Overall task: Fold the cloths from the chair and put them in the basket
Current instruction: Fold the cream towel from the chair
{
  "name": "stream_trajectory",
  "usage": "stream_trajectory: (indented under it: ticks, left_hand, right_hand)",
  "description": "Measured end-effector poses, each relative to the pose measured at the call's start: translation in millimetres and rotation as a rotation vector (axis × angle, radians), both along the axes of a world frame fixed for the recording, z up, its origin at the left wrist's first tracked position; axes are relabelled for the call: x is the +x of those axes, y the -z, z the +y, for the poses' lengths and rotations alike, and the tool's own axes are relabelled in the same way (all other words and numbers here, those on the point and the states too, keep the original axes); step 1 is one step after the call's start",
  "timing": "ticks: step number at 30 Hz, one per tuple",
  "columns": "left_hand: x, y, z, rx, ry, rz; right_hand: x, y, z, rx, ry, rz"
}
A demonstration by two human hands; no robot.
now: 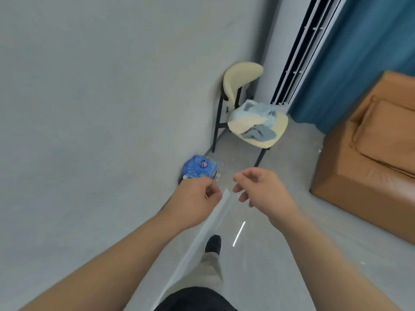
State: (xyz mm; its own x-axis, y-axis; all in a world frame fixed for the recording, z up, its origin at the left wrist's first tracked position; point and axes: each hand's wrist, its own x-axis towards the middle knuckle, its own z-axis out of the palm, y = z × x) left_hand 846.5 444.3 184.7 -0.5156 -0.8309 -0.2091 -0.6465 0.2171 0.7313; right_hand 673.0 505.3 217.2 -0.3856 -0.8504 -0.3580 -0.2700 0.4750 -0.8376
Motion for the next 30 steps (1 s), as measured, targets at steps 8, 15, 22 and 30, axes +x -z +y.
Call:
stream_trajectory:
  ticks: [8,15,22,30]
  left_hand:
    - [-191.9,21.8,-176.0,0.136,0.052,0.006]
    - [-336.4,22.4,-284.3,0.188,0.007,0.020]
    - [-458.5,51.8,-351.1,0.243,-0.260,0.041]
    - [-555.3,63.2,-416.2,0.370,-0.527,0.035]
  right_hand:
    - [-179.2,19.1,-151.7,0.098,0.100,0.017]
    - [-316.1,32.1,-254.9,0.121,0.106,0.011]
    - [-457.2,52.1,-356.6,0.153,-0.089,0.013]
    - [-578.0,63.4,-465.6,0.215,-0.335,0.025]
